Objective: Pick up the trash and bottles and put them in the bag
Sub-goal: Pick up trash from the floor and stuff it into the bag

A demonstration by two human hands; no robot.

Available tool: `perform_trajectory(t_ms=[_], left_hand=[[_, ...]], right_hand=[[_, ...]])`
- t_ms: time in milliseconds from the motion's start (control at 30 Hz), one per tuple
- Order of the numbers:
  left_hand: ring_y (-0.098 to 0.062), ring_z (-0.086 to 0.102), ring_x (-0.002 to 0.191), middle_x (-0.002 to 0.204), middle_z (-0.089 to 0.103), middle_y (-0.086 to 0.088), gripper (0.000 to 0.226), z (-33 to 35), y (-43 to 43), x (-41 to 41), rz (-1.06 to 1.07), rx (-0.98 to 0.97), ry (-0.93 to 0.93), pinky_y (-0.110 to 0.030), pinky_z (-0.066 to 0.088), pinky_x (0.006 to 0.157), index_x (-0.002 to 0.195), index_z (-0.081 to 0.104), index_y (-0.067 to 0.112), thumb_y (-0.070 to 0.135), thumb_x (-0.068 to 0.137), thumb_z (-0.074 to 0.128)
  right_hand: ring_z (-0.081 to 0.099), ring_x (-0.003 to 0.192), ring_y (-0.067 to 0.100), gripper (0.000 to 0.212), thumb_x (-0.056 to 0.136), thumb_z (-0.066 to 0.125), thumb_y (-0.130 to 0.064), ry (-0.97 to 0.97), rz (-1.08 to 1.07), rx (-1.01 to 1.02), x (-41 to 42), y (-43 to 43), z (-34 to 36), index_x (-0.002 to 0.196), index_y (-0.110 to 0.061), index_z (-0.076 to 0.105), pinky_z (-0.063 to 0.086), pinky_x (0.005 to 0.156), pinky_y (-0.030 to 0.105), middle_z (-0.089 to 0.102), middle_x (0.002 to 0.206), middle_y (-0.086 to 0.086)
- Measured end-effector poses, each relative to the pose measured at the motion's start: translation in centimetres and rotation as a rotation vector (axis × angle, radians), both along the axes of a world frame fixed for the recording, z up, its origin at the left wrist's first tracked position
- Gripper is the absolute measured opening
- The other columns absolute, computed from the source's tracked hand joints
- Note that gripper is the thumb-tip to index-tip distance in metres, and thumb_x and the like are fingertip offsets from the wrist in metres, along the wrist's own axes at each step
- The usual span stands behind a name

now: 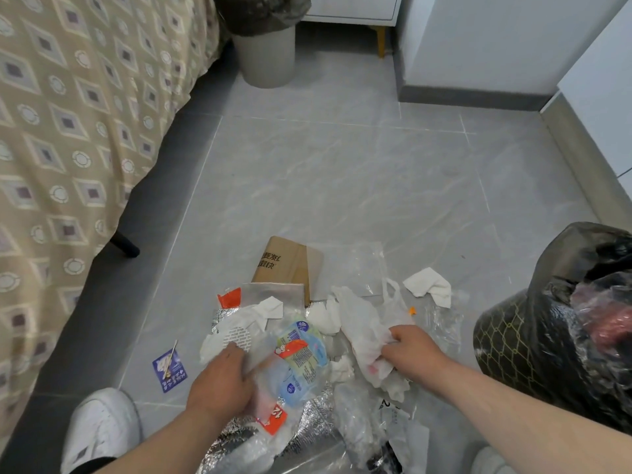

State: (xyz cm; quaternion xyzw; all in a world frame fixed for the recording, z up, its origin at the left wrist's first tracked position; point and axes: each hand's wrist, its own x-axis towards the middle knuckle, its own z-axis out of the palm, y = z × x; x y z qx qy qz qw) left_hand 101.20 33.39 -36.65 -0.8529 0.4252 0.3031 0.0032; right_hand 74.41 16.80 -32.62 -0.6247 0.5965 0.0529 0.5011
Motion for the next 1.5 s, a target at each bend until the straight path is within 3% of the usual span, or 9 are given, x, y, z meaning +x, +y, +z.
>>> perform_trajectory(t_ms=[100, 233, 367, 567, 933, 1100, 1233, 1400, 1500], left_hand=[[-0.028, 0.061, 0.083, 0.094, 0.066, -0.005, 0.006, 0.8, -0.5, 0.3, 0.008, -0.033, -0.068, -0.032, 0.042, 0.063, 0.094, 0.046, 0.022, 0.025, 0.09, 0.043], [-0.032, 0.061, 0.083, 0.092, 0.068, -0.009, 0.011, 1.5, -1.1, 0.8, 0.082, -0.071, -0.081, -0.033, 0.042, 0.065, 0.092, 0.055, 0.018, 0.018, 0.088, 0.045], [-0.033, 0.054, 0.076, 0.08, 0.06, -0.011, 0.016, 3.3, -2.1, 1.2, 0.427, -0.28, 0.127, -0.036, 0.041, 0.065, 0.077, 0.055, 0.013, 0.007, 0.09, 0.047], [-0.03, 0.058, 0.075, 0.09, 0.064, -0.018, 0.024, 8.5, -2.6, 1.5, 0.845, -0.432, 0.569, -0.034, 0.048, 0.068, 0.1, 0.064, 0.005, -0.006, 0.084, 0.051], [-0.025, 0.06, 0.063, 0.063, 0.067, -0.011, 0.017, 22.6, -4.5, -7.4, 0.789, -0.576, 1.027, -0.03, 0.052, 0.05, 0.086, 0.058, 0.001, -0.007, 0.092, 0.044], [-0.025, 0.059, 0.065, 0.074, 0.062, -0.016, 0.02, 28.0, -7.9, -15.8, 0.621, -0.581, 1.127, -0.034, 0.049, 0.058, 0.081, 0.056, 0.002, -0.007, 0.093, 0.043], [-0.025, 0.059, 0.064, 0.06, 0.065, -0.01, 0.021, 30.0, -11.0, -23.9, 0.522, -0.558, 1.177, -0.037, 0.048, 0.062, 0.079, 0.056, 0.003, -0.008, 0.092, 0.044], [-0.031, 0.062, 0.072, 0.081, 0.065, -0.017, 0.016, 28.2, -14.8, -33.7, 0.422, -0.428, 1.15, -0.044, 0.053, 0.069, 0.091, 0.059, 0.002, -0.007, 0.089, 0.046], [-0.038, 0.066, 0.083, 0.092, 0.068, -0.021, 0.017, 25.9, -16.7, -37.4, 0.388, -0.357, 1.089, -0.052, 0.057, 0.078, 0.092, 0.062, 0.002, -0.005, 0.085, 0.048]], right_hand=[[0.051, 0.062, 0.014, 0.009, 0.075, 0.052, -0.01, 0.005, 0.002, -0.01, 0.2, -0.2, 0.5, 0.067, -0.011, 0.056, 0.036, 0.054, 0.025, 0.057, 0.068, 0.004], [0.046, 0.058, 0.014, 0.017, 0.076, 0.052, -0.007, -0.016, 0.015, -0.044, 0.5, -0.8, 2.1, 0.061, -0.013, 0.047, 0.033, 0.052, 0.026, 0.05, 0.062, 0.002], [0.051, 0.054, 0.016, 0.015, 0.075, 0.052, -0.003, -0.071, -0.04, -0.067, 0.8, -1.7, 5.2, 0.062, -0.011, 0.051, 0.041, 0.049, 0.025, 0.053, 0.061, 0.005], [0.052, 0.05, 0.013, 0.024, 0.076, 0.051, 0.0, -0.129, 0.001, -0.089, 0.2, -1.5, 12.7, 0.057, -0.013, 0.054, 0.042, 0.044, 0.022, 0.055, 0.057, 0.001], [0.052, 0.043, 0.009, 0.022, 0.078, 0.054, 0.002, -0.285, -0.138, -0.302, -8.3, 2.3, 29.5, 0.06, -0.011, 0.057, 0.041, 0.045, 0.019, 0.058, 0.052, -0.001], [0.053, 0.057, 0.019, 0.007, 0.08, 0.06, -0.006, -0.34, -0.349, -0.387, -16.9, 3.3, 33.2, 0.074, -0.002, 0.064, 0.04, 0.054, 0.027, 0.06, 0.06, 0.003], [0.045, 0.047, 0.012, 0.032, 0.082, 0.057, -0.002, -0.398, -0.558, -0.465, -23.2, 3.0, 33.7, 0.053, -0.016, 0.055, 0.036, 0.052, 0.025, 0.051, 0.043, -0.011], [0.04, 0.065, 0.021, 0.004, 0.071, 0.058, -0.011, -0.448, -0.729, -0.468, -28.4, 1.6, 32.2, 0.068, -0.011, 0.055, 0.035, 0.063, 0.034, 0.046, 0.067, 0.008], [0.038, 0.066, 0.02, 0.01, 0.064, 0.056, -0.017, -0.482, -0.756, -0.462, -29.8, 0.7, 31.5, 0.073, -0.012, 0.056, 0.033, 0.063, 0.034, 0.043, 0.069, 0.008]])
